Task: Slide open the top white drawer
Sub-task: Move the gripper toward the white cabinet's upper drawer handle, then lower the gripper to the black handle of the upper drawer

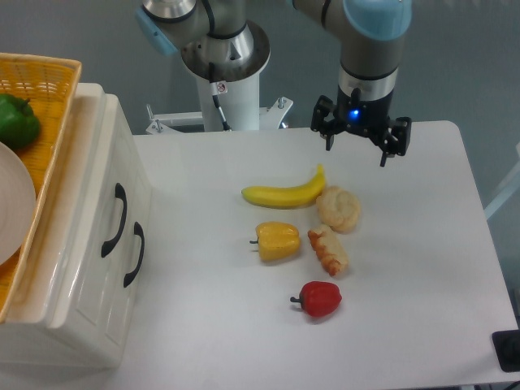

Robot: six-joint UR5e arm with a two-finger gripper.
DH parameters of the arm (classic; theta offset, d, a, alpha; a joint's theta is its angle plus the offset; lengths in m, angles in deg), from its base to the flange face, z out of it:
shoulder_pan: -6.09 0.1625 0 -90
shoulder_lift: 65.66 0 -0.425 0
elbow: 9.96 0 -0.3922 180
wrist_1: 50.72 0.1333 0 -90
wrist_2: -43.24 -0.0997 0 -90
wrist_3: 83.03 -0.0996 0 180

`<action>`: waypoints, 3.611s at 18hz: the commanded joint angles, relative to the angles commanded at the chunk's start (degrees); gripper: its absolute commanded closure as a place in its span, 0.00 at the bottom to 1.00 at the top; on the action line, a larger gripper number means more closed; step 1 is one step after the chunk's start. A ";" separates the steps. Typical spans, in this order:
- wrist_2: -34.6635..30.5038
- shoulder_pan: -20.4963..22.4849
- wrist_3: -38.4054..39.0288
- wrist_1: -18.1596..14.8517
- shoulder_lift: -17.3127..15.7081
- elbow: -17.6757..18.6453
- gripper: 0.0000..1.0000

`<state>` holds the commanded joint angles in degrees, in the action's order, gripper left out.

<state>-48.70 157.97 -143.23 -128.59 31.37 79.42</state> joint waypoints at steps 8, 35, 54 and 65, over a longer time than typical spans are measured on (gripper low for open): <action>0.44 -0.79 2.63 -0.26 0.09 0.44 0.00; 8.00 -11.07 40.34 1.23 3.07 0.97 0.00; 14.59 -21.27 47.91 1.23 8.26 -2.99 0.00; 14.94 -23.56 42.91 2.99 7.91 -2.90 0.00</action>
<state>-33.76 134.42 -100.33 -125.60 39.28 76.52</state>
